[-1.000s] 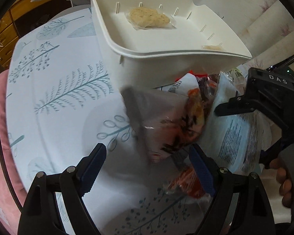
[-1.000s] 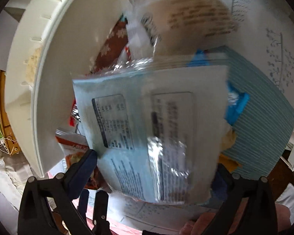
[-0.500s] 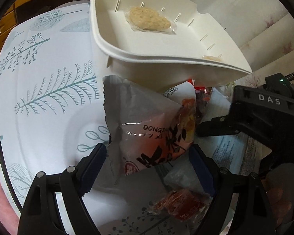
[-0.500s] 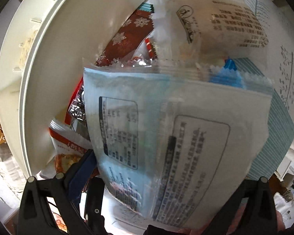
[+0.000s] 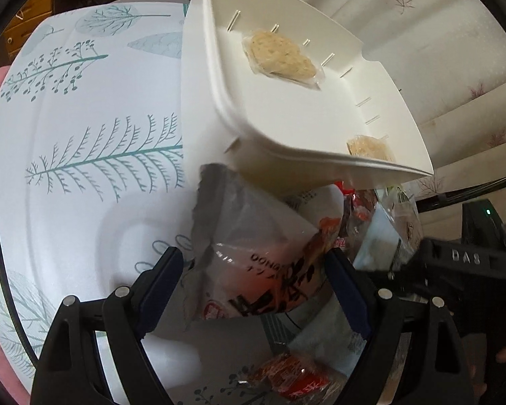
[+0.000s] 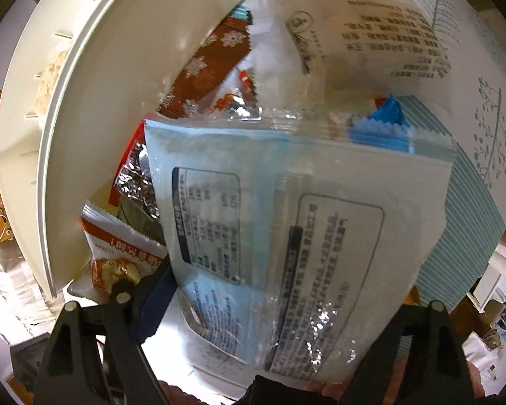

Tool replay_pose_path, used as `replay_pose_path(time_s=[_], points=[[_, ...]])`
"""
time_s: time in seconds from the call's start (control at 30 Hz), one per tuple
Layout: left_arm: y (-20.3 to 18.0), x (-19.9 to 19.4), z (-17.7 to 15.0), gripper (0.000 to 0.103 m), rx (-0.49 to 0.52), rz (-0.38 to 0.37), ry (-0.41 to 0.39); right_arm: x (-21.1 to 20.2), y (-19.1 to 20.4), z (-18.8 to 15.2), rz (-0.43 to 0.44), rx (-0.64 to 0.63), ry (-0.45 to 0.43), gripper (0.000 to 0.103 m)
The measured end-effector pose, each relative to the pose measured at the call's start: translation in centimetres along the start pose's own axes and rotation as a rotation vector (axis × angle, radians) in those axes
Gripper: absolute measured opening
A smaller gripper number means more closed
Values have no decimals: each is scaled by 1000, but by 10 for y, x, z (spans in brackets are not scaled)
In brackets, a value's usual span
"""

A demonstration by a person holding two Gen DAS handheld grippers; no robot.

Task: Organize snacks
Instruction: 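Lift both held bags and carry them over the white tray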

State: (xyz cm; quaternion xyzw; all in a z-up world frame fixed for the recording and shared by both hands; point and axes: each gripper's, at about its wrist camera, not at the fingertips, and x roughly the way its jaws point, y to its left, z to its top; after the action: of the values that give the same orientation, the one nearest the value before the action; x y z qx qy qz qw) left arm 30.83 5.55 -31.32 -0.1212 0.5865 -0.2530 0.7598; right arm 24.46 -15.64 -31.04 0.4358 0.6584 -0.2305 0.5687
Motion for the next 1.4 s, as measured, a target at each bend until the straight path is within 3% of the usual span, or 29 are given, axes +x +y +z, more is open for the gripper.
replay_pose_path(time_s=[0.2, 0.4, 0.53, 0.8, 1.4], points=[[-6, 1, 0, 69, -7, -14, 14, -7, -18, -2, 13, 3, 14, 81], [-2, -14, -4, 54, -24, -9, 17, -18, -32, -2, 30, -3, 15, 70], [-3, -32, -8, 53, -22, 7, -15, -27, -38, -12, 23, -24, 1, 64], [-10, -74, -26, 53, -18, 29, -38, -34, -51, -43, 26, -26, -1, 63], [-27, -157, -132, 53, -2, 72, -69, -79, -114, -114, 130, -127, -117, 63]])
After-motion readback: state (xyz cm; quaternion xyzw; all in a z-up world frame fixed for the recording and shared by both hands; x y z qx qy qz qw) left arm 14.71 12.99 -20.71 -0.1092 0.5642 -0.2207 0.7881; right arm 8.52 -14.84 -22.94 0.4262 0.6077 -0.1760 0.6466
